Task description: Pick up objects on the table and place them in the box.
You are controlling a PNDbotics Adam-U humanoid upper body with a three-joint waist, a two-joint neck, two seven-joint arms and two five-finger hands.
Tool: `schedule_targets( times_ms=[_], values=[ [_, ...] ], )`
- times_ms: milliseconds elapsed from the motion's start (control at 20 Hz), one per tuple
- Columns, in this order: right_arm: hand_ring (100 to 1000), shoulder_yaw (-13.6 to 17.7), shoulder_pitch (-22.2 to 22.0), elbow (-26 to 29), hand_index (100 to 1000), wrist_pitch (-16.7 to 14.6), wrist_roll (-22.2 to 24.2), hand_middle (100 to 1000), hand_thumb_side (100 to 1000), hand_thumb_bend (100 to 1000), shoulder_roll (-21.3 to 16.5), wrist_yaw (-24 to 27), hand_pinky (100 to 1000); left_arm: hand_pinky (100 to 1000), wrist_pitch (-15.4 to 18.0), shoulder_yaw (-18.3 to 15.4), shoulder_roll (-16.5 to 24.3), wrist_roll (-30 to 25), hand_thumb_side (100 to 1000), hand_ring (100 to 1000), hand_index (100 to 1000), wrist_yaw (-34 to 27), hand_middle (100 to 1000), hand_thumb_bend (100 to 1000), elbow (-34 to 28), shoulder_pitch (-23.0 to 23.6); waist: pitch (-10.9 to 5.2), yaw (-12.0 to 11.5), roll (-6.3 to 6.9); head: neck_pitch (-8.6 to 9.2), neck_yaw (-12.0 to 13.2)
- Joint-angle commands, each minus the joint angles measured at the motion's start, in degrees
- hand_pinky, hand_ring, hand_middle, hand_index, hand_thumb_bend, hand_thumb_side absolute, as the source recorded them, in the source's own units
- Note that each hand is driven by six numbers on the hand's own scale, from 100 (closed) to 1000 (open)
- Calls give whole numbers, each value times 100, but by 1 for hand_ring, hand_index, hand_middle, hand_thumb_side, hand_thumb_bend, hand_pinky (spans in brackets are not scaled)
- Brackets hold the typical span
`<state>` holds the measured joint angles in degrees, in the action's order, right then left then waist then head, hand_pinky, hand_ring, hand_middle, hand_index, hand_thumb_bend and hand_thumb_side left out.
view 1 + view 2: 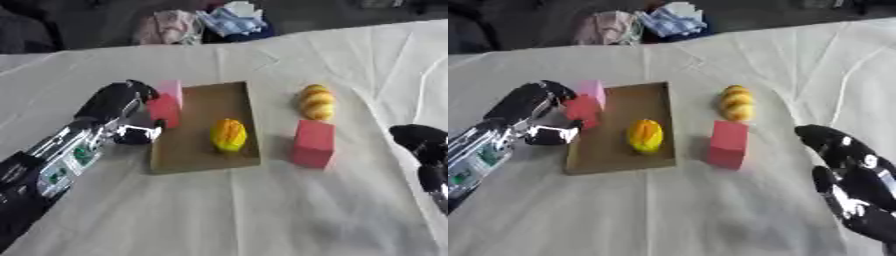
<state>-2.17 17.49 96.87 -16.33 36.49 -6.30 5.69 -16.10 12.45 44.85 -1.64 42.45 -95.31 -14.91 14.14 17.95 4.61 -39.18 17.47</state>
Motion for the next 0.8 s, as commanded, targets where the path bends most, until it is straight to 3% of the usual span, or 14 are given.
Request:
schedule_targets(
  times_ms=[50, 550, 800],
  values=[
    [956, 9, 66, 118, 905, -7, -13, 860, 375, 100, -25, -13, 1000, 701, -8, -101, 121, 85, 380, 676, 819, 60, 672, 175, 24, -47, -85, -11, -82, 51, -24],
    [955, -4, 67, 112, 904, -11, -13, 860, 376, 100, -21, -18, 1000, 759, 251, -5, 171, 109, 556, 770, 856, 100, 779, 217, -121, -123, -90, -2, -85, 48, -25],
    [955, -3, 66, 118, 904, -8, -17, 860, 378, 100, -16, -18, 1000, 763, 330, -7, 185, -43, 557, 773, 858, 175, 784, 202, -278, -146, -95, 4, -79, 42, -35]
  ],
)
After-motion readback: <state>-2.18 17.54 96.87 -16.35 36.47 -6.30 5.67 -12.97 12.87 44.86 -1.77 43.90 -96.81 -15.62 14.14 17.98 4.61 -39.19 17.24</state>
